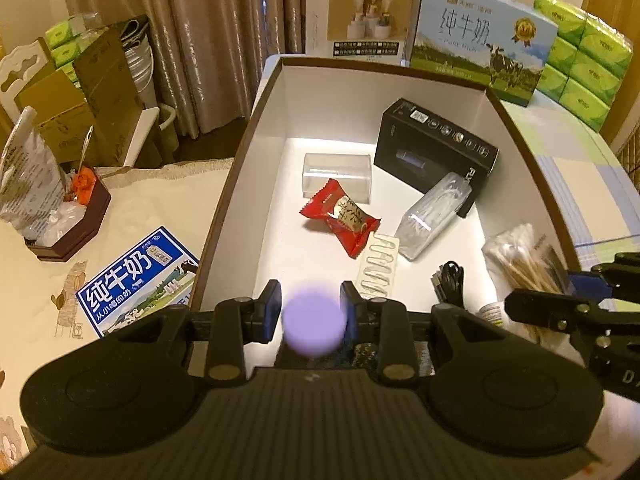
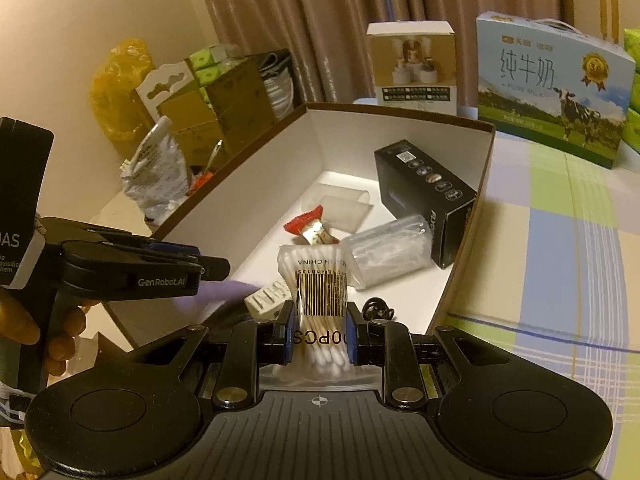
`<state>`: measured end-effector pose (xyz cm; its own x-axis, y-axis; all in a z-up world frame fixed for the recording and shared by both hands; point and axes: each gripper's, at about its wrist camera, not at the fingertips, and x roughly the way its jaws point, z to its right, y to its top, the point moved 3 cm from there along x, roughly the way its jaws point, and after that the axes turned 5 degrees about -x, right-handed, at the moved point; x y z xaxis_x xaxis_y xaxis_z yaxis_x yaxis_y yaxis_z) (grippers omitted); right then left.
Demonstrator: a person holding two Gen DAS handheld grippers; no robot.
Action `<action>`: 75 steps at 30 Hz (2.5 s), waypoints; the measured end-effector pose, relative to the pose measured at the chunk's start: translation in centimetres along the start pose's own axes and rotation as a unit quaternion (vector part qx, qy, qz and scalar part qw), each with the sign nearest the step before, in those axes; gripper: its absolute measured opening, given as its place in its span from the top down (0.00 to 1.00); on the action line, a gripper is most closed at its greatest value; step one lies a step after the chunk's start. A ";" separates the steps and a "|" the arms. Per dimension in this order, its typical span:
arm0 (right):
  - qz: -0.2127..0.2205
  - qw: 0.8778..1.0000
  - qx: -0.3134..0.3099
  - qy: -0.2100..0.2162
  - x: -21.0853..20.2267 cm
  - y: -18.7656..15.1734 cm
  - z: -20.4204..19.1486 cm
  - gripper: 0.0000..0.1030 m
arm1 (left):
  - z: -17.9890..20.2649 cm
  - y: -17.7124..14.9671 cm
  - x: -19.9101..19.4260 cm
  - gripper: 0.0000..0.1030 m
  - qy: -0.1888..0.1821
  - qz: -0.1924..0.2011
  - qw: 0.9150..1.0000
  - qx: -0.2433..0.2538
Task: Organize objects
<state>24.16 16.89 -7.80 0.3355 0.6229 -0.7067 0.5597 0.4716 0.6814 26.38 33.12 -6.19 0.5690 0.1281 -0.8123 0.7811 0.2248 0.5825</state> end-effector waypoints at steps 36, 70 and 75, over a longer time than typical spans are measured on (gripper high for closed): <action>0.030 0.998 0.004 -0.051 -2.6 -0.1 -1.0 0.04 | -1.6 -0.1 -4.3 0.03 -0.035 0.042 0.998 -0.013; 0.040 0.988 0.096 -0.114 -19.2 -10.9 6.4 0.02 | 11.7 -9.3 -13.2 0.01 -0.077 0.048 0.996 0.003; 0.038 0.987 0.098 -0.123 -21.6 -12.9 7.5 0.02 | 14.4 -11.0 -14.1 0.01 -0.085 0.044 0.995 0.005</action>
<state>15.42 -7.31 -2.78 0.5420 0.4705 -0.6963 0.6541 0.2839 0.7011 13.42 14.88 -0.75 0.6699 -0.0178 -0.7422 0.7283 0.2101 0.6523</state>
